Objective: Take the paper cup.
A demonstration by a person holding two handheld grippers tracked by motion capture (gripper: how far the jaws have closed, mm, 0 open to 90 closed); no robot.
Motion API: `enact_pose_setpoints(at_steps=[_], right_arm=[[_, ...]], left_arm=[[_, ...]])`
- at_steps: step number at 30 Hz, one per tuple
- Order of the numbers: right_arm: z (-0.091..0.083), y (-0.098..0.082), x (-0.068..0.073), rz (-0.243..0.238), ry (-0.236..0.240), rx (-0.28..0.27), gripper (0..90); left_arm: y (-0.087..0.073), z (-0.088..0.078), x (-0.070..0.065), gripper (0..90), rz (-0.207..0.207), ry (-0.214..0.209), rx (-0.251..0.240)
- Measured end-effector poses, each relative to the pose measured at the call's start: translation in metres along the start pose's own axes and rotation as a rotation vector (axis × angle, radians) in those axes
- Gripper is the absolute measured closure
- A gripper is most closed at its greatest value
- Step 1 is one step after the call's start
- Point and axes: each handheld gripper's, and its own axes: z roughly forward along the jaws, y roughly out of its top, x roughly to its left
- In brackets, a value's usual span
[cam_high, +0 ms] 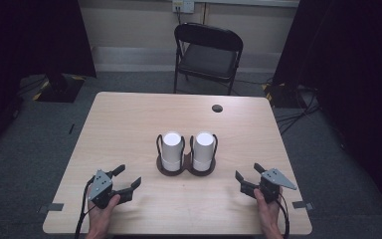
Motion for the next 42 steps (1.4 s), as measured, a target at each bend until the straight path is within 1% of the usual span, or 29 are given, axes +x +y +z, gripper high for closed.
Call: enact_pose_setpoints(at_steps=[1, 3, 5, 6, 7, 8, 9, 10, 13, 16, 17, 18, 19, 21, 22, 23, 24, 25, 26, 27, 28, 30, 32, 33, 34, 37, 38, 41, 42], right_arm=[[0.0, 0.0, 0.0, -0.003, 0.002, -0.001, 17.5], [0.0, 0.0, 0.0, -0.005, 0.004, -0.001, 17.6], [0.0, 0.0, 0.001, -0.002, 0.002, 0.004, 17.8], [0.0, 0.0, 0.0, -0.002, 0.003, 0.003, 17.8], [0.0, 0.0, 0.0, 0.005, 0.004, 0.006, 17.8], [0.0, 0.0, 0.0, 0.005, 0.004, 0.006, 17.8], [0.001, 0.001, -0.003, 0.036, 0.019, 0.025, 18.2], [0.002, 0.001, -0.005, 0.048, 0.024, 0.032, 18.4], [0.003, 0.001, -0.006, 0.058, 0.038, 0.046, 20.4], [0.004, 0.003, -0.002, 0.063, 0.085, 0.07, 20.5], [0.003, 0.005, 0.0, 0.055, 0.111, 0.061, 20.5], [0.002, 0.006, 0.003, 0.048, 0.108, 0.058, 20.6], [0.002, 0.008, 0.005, 0.036, 0.111, 0.058, 20.6], [0.001, 0.008, 0.007, 0.028, 0.113, 0.058, 20.5], [0.0, 0.01, 0.01, 0.027, 0.136, 0.072, 21.3], [0.0, 0.01, 0.01, 0.027, 0.136, 0.072, 21.3], [-0.001, 0.013, 0.014, 0.024, 0.147, 0.081, 22.0], [-0.001, 0.015, 0.016, 0.023, 0.164, 0.084, 23.9], [-0.001, 0.015, 0.016, 0.023, 0.164, 0.084, 23.9], [0.001, 0.019, 0.021, 0.016, 0.195, 0.086, 25.9], [0.001, 0.019, 0.021, 0.016, 0.195, 0.086, 25.9], [0.004, 0.024, 0.03, -0.01, 0.223, 0.097, 26.9], [0.006, 0.028, 0.035, -0.035, 0.237, 0.102, 27.3], [0.006, 0.028, 0.035, -0.035, 0.237, 0.102, 27.3], [0.006, 0.031, 0.04, -0.053, 0.251, 0.104, 28.2], [0.005, 0.036, 0.044, -0.069, 0.255, 0.101, 29.1], [0.006, 0.04, 0.047, -0.09, 0.265, 0.101, 29.8], [0.009, 0.047, 0.052, -0.099, 0.281, 0.09, 30.6], [0.01, 0.05, 0.053, -0.098, 0.283, 0.086, 31.1]], left_arm=[[0.0, 0.0, 0.0, 22.0, 0.001, 0.006, 0.004], [0.0, 0.001, -0.001, 21.8, 0.004, -0.001, 0.01], [0.001, 0.002, -0.002, 21.8, 0.028, -0.026, 0.022], [0.001, 0.002, -0.001, 21.8, 0.027, -0.033, 0.021], [0.001, 0.002, 0.0, 21.8, 0.024, -0.056, 0.021], [0.001, 0.002, 0.0, 21.8, 0.024, -0.056, 0.021], [0.001, 0.002, 0.001, 21.8, 0.019, -0.068, 0.024], [0.001, 0.003, 0.002, 21.8, 0.022, -0.077, 0.032], [0.002, 0.004, 0.001, 21.8, 0.024, -0.076, 0.041], [0.002, 0.005, 0.001, 23.6, 0.014, -0.064, 0.048], [0.002, 0.005, 0.001, 23.6, 0.012, -0.061, 0.047], [0.002, 0.005, 0.001, 23.6, 0.012, -0.061, 0.047], [0.002, 0.004, 0.001, 23.4, -0.002, -0.069, 0.043], [0.002, 0.004, 0.0, 23.4, -0.002, -0.071, 0.044], [0.002, 0.004, -0.002, 23.4, 0.004, -0.073, 0.05], [0.002, 0.004, -0.002, 23.4, 0.004, -0.073, 0.05], [0.002, 0.004, -0.003, 23.6, 0.001, -0.076, 0.049], [0.002, 0.005, -0.004, 23.6, 0.005, -0.082, 0.052], [0.002, 0.005, -0.004, 23.6, 0.002, -0.088, 0.053], [0.002, 0.005, -0.005, 23.6, -0.001, -0.102, 0.057], [0.002, 0.005, -0.005, 23.5, -0.001, -0.102, 0.057], [0.002, 0.004, -0.005, 23.3, -0.009, -0.119, 0.064], [0.003, 0.003, -0.006, 23.3, -0.008, -0.124, 0.063], [0.004, 0.002, -0.006, 23.3, -0.005, -0.125, 0.063], [0.005, 0.001, -0.008, 23.2, -0.003, -0.126, 0.063], [0.006, 0.0, -0.009, 23.2, -0.003, -0.133, 0.072], [0.007, 0.0, -0.011, 23.2, 0.0, -0.138, 0.074], [0.008, 0.0, -0.014, 23.2, 0.007, -0.137, 0.072], [0.009, 0.0, -0.016, 23.0, 0.017, -0.146, 0.072]])
